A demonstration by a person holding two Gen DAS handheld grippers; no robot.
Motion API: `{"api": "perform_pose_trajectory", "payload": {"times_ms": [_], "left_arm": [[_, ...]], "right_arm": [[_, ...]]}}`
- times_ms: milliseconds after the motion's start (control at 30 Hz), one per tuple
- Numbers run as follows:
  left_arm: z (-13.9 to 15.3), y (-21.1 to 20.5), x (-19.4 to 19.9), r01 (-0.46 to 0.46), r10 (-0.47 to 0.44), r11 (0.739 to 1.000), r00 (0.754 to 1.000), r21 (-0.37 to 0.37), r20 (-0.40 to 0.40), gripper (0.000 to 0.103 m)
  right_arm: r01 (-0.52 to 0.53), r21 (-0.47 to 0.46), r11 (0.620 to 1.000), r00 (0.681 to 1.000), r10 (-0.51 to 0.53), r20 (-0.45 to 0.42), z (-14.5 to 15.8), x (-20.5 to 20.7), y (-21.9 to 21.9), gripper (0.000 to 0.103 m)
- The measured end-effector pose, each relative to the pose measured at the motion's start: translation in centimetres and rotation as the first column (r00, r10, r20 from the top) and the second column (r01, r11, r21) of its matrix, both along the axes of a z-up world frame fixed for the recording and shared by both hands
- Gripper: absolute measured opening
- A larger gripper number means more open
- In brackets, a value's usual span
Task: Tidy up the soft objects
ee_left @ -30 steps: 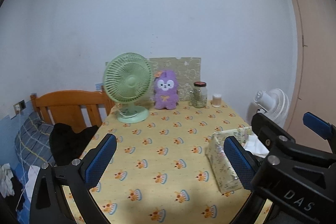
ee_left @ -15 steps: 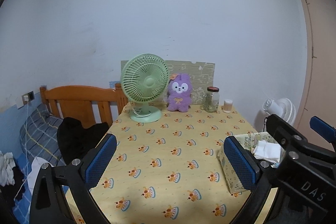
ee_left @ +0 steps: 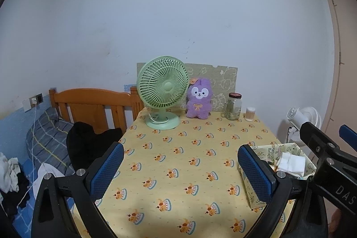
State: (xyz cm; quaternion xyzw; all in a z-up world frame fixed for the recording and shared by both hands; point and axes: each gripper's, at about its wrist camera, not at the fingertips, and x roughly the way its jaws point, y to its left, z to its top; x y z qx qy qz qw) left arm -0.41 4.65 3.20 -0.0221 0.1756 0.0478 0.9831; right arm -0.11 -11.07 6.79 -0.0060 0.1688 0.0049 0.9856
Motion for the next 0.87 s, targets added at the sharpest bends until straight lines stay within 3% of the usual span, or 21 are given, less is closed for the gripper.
{"api": "perform_pose_trajectory", "payload": {"times_ms": [867], "left_arm": [[-0.5, -0.4, 0.8, 0.009, -0.009, 1.000, 1.000, 0.003, -0.025, 0.103]], "right_arm": [[0.022, 0.015, 1.000, 0.999, -0.021, -0.039, -0.8, 1.6, -1.1, 0.103]]}}
